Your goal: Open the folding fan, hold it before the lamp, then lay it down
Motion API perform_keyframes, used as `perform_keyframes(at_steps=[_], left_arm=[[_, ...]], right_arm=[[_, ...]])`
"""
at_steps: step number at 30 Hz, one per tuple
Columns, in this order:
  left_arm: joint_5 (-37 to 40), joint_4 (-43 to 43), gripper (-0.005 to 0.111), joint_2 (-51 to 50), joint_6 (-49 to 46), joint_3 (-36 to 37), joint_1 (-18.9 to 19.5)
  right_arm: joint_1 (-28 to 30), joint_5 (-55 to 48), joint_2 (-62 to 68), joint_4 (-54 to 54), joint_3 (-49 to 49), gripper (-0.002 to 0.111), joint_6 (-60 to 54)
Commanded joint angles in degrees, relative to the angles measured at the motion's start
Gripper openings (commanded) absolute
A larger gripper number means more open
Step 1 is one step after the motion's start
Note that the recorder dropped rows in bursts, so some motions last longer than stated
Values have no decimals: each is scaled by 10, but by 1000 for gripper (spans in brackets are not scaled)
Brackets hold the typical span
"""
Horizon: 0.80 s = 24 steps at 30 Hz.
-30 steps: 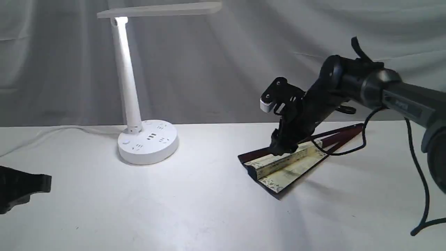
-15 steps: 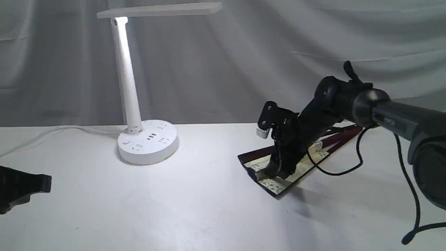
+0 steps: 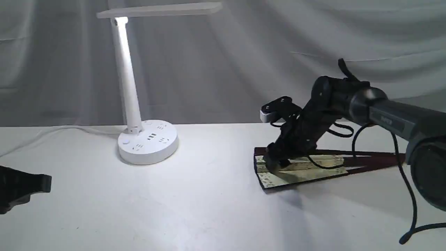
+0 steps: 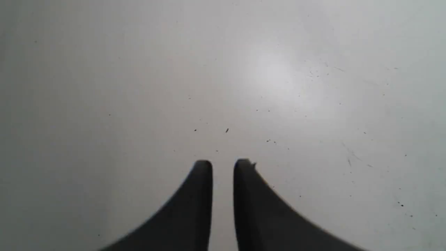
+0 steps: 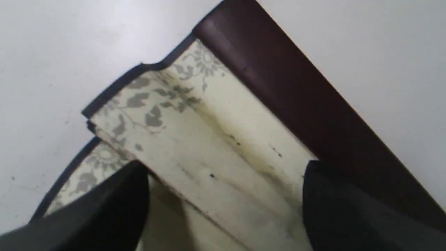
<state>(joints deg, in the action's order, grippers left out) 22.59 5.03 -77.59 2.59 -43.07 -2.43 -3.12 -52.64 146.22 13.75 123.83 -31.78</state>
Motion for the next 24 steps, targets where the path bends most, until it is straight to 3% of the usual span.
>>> perform_keyframes(at_steps=[1, 10, 14, 24], left_arm=[[-1, 3, 11, 0, 1, -4, 1], [-1, 18, 11, 0, 1, -4, 1], [-1, 18, 11, 0, 1, -4, 1], [-3, 18, 11, 0, 1, -4, 1]], right_arm=[[4, -39, 10, -44, -7, 62, 114], [3, -23, 9, 19, -4, 62, 252], [4, -18, 5, 83, -4, 62, 254], [5, -20, -42, 74, -4, 62, 228]])
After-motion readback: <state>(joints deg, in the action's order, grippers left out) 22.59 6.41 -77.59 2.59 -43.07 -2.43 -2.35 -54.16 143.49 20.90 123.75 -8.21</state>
